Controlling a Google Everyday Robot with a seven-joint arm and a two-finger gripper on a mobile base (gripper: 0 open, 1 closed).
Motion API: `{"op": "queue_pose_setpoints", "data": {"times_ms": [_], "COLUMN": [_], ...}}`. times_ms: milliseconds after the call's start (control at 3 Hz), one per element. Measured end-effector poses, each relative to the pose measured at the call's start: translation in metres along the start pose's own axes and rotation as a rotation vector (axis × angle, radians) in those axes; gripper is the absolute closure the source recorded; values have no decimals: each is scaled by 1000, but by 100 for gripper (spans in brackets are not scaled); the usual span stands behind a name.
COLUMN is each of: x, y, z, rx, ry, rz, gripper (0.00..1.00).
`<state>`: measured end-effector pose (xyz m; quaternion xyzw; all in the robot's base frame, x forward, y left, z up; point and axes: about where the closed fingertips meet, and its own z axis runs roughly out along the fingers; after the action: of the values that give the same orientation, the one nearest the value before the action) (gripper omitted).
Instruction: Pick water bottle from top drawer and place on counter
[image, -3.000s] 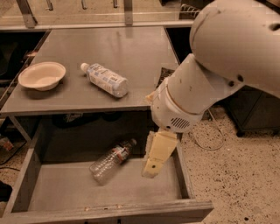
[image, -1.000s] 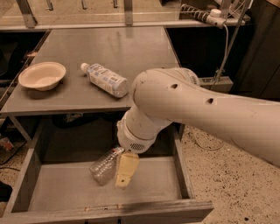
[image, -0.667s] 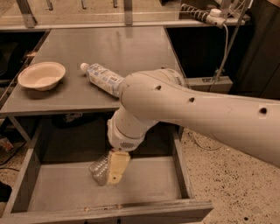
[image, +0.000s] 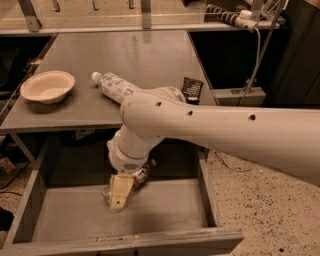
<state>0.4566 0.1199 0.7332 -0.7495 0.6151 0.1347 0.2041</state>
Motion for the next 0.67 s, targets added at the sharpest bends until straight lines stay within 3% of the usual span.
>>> {"op": "queue_pose_setpoints", "data": {"times_ms": [667], "x": [3], "y": [2], "z": [11], "rx": [-13], "ry": [13], "rz": [-15], "gripper": [0]}}
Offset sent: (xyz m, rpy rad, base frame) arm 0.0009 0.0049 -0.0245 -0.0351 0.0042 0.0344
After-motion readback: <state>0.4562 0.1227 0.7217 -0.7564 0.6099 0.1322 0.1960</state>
